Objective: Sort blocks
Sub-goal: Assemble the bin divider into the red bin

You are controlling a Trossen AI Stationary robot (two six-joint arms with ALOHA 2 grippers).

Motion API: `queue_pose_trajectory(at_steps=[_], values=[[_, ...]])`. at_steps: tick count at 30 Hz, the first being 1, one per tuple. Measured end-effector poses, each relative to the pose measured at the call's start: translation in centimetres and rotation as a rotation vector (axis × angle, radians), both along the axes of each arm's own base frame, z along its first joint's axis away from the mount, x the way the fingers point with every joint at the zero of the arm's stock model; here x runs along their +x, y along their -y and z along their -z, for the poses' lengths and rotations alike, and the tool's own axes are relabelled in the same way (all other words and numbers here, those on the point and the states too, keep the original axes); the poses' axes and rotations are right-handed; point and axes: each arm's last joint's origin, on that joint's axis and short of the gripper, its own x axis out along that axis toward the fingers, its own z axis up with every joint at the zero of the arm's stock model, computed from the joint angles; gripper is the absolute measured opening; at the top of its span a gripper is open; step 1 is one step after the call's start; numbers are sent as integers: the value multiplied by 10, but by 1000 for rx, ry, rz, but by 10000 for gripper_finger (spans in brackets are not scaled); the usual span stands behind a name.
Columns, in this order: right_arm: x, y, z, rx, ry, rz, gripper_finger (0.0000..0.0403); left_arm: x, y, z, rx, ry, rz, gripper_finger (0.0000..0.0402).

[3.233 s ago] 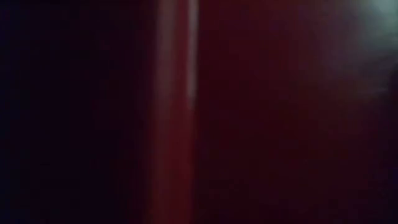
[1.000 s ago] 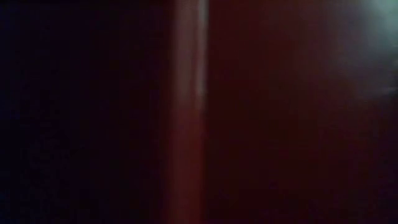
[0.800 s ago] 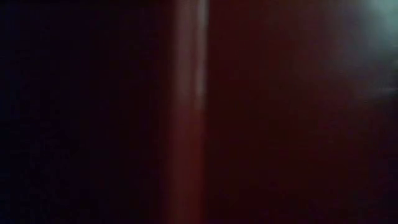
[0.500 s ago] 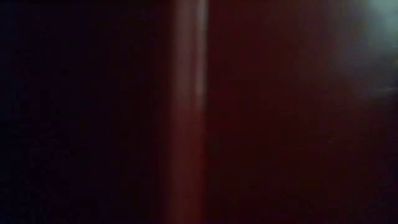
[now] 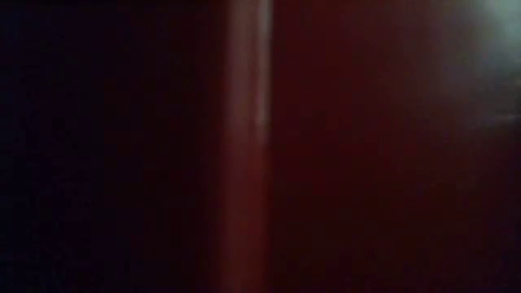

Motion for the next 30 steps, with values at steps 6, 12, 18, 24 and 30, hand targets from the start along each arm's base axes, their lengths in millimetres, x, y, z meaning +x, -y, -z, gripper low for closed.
queue_pose_trajectory(at_steps=[6,12,18,24,30], values=[[2,-6,8,-15,20,60,0,0,1,0,7,7,-4,1],[0,-6,7,-1,32,94,0,-2,0,-3,0,-8,7,1],[6,1,11,71,7,124,0,-4,0,-20,-10,51,26,1],[10,6,13,73,4,151,0,-7,-6,-29,-1,79,36,0],[8,9,24,133,-21,264,0,-5,-16,-28,-34,85,-54,0]])
